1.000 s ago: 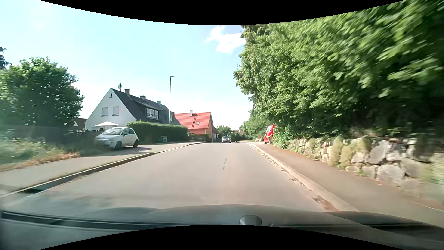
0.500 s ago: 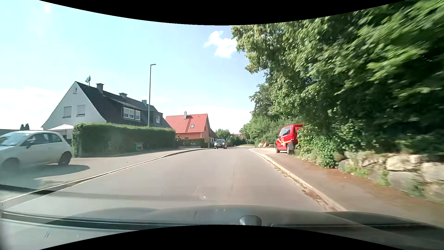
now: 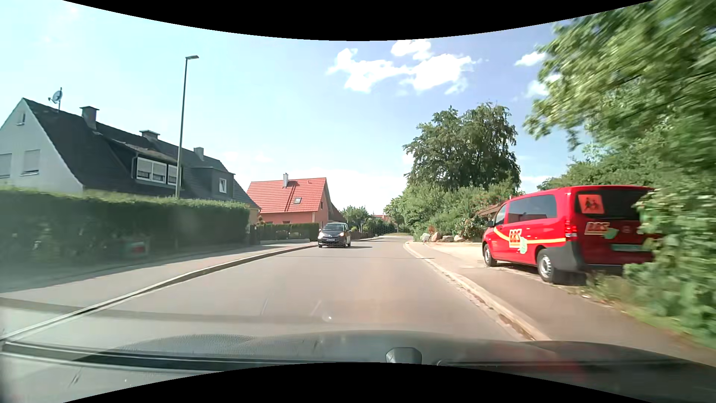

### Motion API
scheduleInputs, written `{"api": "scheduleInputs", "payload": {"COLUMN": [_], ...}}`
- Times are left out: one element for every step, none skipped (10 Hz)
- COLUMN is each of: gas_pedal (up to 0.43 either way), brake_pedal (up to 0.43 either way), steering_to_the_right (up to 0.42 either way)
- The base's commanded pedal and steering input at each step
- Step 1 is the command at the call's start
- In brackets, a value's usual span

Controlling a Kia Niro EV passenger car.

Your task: Follow the waypoints while adhering to traffic rules and regulations

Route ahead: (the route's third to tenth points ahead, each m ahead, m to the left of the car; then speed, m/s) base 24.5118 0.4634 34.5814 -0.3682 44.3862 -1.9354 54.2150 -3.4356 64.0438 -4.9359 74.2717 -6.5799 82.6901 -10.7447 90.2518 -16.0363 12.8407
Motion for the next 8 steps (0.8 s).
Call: {"api": "scheduleInputs", "payload": {"gas_pedal": [0.0,0.0,0.0,0.0,0.0,0.0,0.0,0.0], "brake_pedal": [0.006,0.006,0.006,0.006,0.006,0.012,0.018,0.024], "steering_to_the_right": [0.007,0.007,0.007,0.007,0.007,0.007,0.007,0.007]}}
